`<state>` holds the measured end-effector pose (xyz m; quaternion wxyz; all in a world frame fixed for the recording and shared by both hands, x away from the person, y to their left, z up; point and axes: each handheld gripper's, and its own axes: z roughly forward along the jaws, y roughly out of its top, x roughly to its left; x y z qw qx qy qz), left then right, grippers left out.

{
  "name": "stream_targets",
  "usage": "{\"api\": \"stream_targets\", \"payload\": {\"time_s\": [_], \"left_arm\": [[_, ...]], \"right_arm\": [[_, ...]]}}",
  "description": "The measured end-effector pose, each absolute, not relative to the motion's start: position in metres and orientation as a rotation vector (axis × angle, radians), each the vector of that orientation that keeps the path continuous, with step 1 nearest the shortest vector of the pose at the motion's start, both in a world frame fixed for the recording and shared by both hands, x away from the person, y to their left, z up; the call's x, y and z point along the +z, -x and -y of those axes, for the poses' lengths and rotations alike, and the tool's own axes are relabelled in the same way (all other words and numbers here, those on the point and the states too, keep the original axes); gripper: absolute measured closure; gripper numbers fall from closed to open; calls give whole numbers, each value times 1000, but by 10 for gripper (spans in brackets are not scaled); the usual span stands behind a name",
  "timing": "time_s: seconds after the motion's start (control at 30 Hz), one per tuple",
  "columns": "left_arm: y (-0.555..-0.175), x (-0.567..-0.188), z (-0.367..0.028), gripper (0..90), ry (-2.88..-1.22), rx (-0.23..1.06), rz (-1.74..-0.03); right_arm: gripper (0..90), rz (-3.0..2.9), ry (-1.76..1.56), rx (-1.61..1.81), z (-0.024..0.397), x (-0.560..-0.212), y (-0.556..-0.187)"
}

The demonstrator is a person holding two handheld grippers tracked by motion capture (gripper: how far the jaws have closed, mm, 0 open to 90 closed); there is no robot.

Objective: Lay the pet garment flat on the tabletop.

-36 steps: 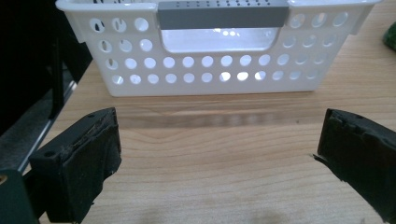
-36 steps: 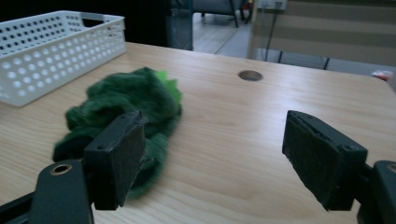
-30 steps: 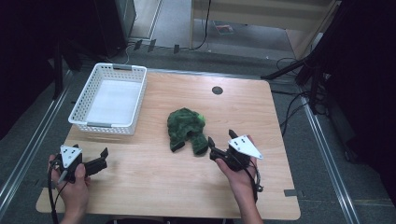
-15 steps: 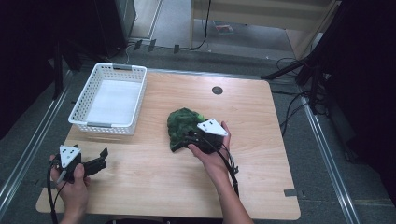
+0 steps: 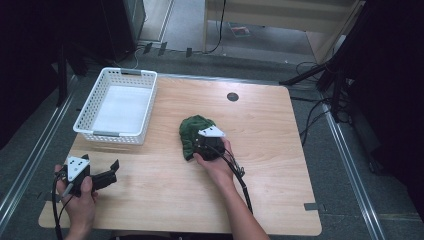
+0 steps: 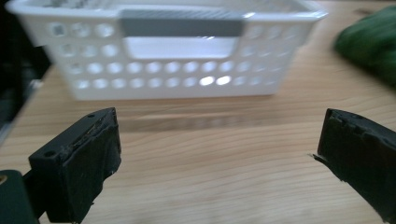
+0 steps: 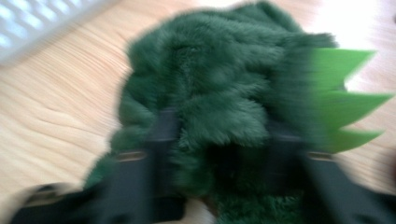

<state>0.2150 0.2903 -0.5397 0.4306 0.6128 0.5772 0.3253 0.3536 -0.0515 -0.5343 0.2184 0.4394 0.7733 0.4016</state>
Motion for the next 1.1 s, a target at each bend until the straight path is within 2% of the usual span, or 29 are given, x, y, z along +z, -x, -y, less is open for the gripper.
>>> {"api": "stream_targets", "payload": {"time_s": [0.03, 0.1, 0.4, 0.43, 0.47, 0.53, 0.57, 0.73, 0.8, 0.83, 1.0, 1.1], "left_arm": [[-215, -537, -286, 0, -1537, 793, -1420], [-215, -532, -274, 0, -1564, 725, -1346], [-221, -499, -191, 0, -1662, 631, -1004], [-223, -497, -185, 0, -1660, 617, -967], [-226, -497, -181, 4, -1653, 588, -948], [-231, -500, -178, 4, -1643, 511, -935], [-233, -503, -177, 4, -1647, 485, -934], [-231, -511, -165, 10, -1702, 434, -924], [-229, -512, -157, 84, -1715, 436, -920], [-228, -512, -153, 85, -1728, 427, -907], [-223, -514, -131, 87, -1772, 364, -861], [-221, -516, -113, 86, -1851, 346, -843]], "right_arm": [[711, -2126, -1203, 1144, 54, -532, -352], [772, -2111, -1209, 1188, 60, -525, -349], [825, -2051, -1108, 1502, 87, -465, -297], [797, -2063, -1089, 1521, 88, -458, -289], [725, -2087, -1058, 1541, 89, -452, -282], [525, -2132, -995, 1584, 92, -441, -272], [488, -2117, -993, 1589, 96, -436, -268], [473, -2011, -1076, 1612, 134, -426, -268], [470, -2006, -1154, 1604, 145, -434, -273], [468, -2014, -1179, 1587, 148, -439, -276], [430, -2125, -1248, 1507, 140, -472, -286], [365, -2164, -1269, 1457, 128, -489, -289]]}}
